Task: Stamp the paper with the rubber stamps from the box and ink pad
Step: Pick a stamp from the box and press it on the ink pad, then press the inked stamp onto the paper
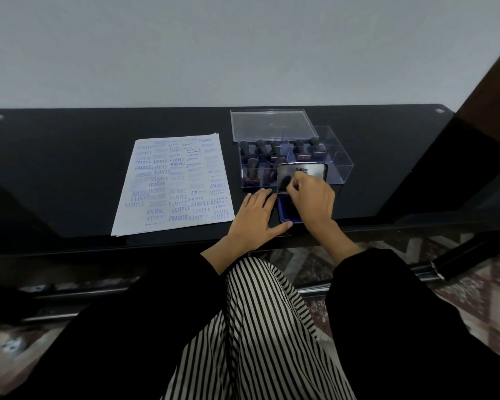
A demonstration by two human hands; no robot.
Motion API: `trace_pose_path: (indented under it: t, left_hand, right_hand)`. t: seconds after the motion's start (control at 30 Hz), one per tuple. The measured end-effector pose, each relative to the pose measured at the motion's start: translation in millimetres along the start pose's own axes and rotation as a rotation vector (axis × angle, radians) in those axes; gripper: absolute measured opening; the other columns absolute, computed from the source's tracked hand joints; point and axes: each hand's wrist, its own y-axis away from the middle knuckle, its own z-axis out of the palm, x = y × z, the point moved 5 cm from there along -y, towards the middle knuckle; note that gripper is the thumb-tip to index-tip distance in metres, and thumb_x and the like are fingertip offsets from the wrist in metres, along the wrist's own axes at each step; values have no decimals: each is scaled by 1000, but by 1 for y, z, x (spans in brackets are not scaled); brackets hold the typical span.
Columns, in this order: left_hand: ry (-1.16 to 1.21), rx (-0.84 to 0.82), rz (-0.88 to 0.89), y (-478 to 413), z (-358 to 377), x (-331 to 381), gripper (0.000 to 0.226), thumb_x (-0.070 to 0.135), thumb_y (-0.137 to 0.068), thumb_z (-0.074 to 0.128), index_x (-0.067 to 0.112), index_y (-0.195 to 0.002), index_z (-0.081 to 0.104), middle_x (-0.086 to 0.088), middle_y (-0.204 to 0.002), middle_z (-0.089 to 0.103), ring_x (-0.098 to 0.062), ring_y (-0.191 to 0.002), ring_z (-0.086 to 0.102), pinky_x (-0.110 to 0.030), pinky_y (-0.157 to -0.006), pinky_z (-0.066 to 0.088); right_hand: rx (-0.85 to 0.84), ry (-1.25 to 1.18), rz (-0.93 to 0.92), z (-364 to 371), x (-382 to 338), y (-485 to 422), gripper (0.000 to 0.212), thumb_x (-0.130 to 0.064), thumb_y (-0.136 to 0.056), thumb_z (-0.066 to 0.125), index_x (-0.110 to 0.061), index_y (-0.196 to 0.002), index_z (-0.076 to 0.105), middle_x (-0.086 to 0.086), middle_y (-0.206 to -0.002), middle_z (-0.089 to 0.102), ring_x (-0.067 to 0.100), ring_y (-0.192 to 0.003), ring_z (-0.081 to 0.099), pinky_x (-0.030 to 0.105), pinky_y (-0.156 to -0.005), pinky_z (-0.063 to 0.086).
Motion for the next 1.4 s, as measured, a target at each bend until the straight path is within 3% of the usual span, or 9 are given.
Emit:
trace_pose_path:
  t: [0.2,0.3,0.43,0.53,0.73,0.87,1.17,1.27,1.4]
  left_hand:
    - [-4,5,-1,-1,2,-1,77,58,-89,42,8,-145,27,-8,-153,26,-21,-143,18,-39,-120,9]
    - [-2,17,1,-1,2,-2,76,58,-89,43,8,-145,29,-8,-152,27,-21,-143,20,-39,-120,10]
    - [-5,17,0,-1,2,-1,76,57,-89,44,8,-145,28,-8,-152,27,-21,-143,20,-38,-120,9]
    - [-1,19,1,-2,3,-2,77,58,-89,44,8,-145,29,-8,-152,27,-21,-143,20,-39,-120,11]
    - [13,18,2,-2,4,-2,77,58,-89,44,8,-144,29,-9,-152,28,-22,-143,20,-39,-120,12]
    - [18,11,11,-1,4,-2,77,58,-89,44,7,-145,28,-10,-152,27,-23,-143,20,-40,-120,11]
    - [40,-60,1,0,-1,-1,79,58,-89,43,6,-147,23,-10,-154,21,-22,-144,15,-38,-120,7]
    - [131,-20,22,3,-16,-3,73,51,-90,48,6,-144,29,-11,-154,22,-22,-143,19,-35,-118,14]
    - [195,193,43,19,-57,-26,45,32,-92,52,8,-130,50,-8,-140,42,-21,-128,41,-31,-105,35]
  right_hand:
    - [84,-78,-19,0,1,9,24,-15,-92,52,-6,-69,53,9,-61,52,23,-52,47,28,-46,29]
    - [193,-69,-87,-3,-1,24,30,-11,-83,64,-10,-59,45,6,-51,49,16,-40,40,21,-39,24]
    - [225,-28,-118,-4,-1,35,32,-10,-80,67,-12,-58,43,2,-52,46,10,-47,34,19,-36,13]
    - [236,-16,-130,-5,-2,39,31,-9,-79,68,-11,-59,44,2,-54,47,11,-49,36,20,-38,20]
    - [170,-42,-91,-6,-2,28,29,-11,-83,64,-10,-60,46,5,-52,49,20,-44,49,22,-39,26]
    - [13,-11,4,-1,0,5,29,-20,-94,46,-5,-71,54,14,-64,58,29,-59,57,31,-49,34]
    - [-42,12,-9,-1,-2,-1,29,-21,-95,44,-4,-76,57,14,-67,60,30,-62,59,33,-51,39]
    - [-49,69,-67,-7,-4,-1,28,-22,-95,45,-6,-75,56,11,-63,56,30,-62,59,31,-50,37]
    - [100,-36,-72,-29,-20,2,31,-21,-93,48,-9,-64,50,4,-55,44,26,-54,51,25,-46,25]
